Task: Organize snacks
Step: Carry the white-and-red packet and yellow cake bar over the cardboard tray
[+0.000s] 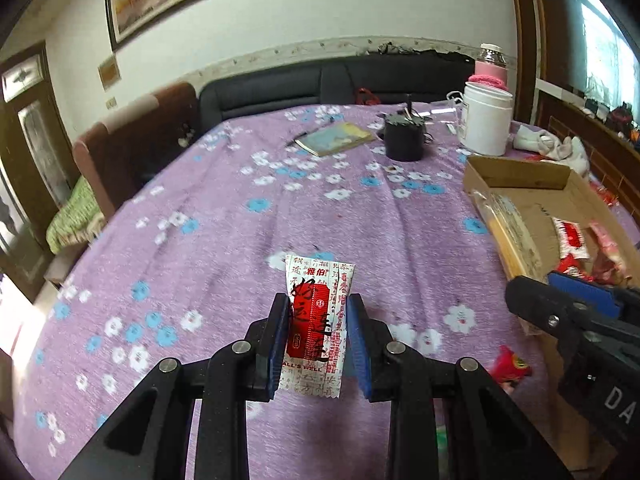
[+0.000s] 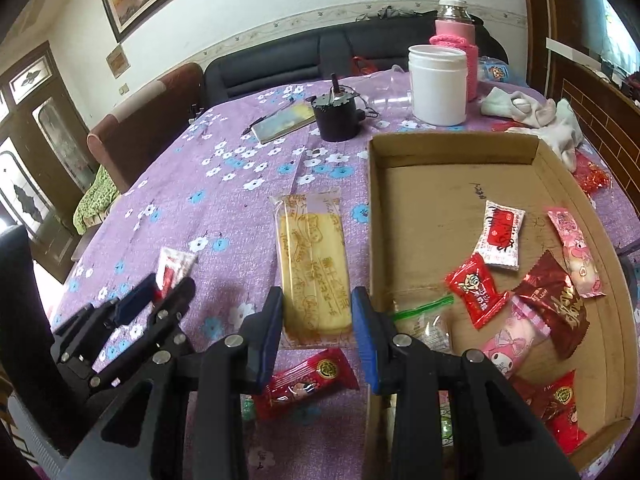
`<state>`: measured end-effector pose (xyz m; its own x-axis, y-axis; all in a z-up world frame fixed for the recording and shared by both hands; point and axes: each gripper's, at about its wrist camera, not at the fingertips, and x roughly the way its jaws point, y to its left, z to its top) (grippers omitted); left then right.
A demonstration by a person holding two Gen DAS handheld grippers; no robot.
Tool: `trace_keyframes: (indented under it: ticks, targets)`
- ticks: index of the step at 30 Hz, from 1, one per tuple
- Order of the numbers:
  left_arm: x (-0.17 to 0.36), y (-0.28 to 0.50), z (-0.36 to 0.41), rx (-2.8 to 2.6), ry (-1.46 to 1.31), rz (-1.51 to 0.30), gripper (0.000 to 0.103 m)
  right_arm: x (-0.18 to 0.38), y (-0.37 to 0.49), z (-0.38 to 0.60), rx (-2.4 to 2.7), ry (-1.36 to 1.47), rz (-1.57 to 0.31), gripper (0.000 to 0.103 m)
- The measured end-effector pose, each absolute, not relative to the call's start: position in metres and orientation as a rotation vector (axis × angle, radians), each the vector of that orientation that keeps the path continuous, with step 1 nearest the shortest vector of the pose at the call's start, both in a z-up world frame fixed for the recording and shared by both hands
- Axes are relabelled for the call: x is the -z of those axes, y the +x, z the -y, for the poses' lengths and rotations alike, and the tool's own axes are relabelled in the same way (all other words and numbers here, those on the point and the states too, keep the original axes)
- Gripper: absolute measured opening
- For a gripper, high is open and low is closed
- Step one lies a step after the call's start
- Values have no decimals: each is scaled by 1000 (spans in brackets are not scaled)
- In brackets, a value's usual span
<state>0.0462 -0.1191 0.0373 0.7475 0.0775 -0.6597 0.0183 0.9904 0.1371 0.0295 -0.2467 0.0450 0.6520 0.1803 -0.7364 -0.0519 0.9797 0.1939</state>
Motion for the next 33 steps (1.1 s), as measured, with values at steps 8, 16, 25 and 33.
trace_keyframes:
  ticks: [8, 16, 25, 33]
  targets:
    - [-42, 48, 116, -33, 146, -694, 31, -43, 30, 243, -139, 146, -856, 33]
    - [-44, 48, 116, 9, 132, -702, 31, -42, 31, 242, -138, 150, -865, 33]
    - [-48, 45, 116, 3, 138, -680, 31, -41, 29, 237, -172, 162, -877, 33]
    - [-48, 44, 116, -4, 146, -674, 31, -42, 28, 237, -174, 167, -879, 33]
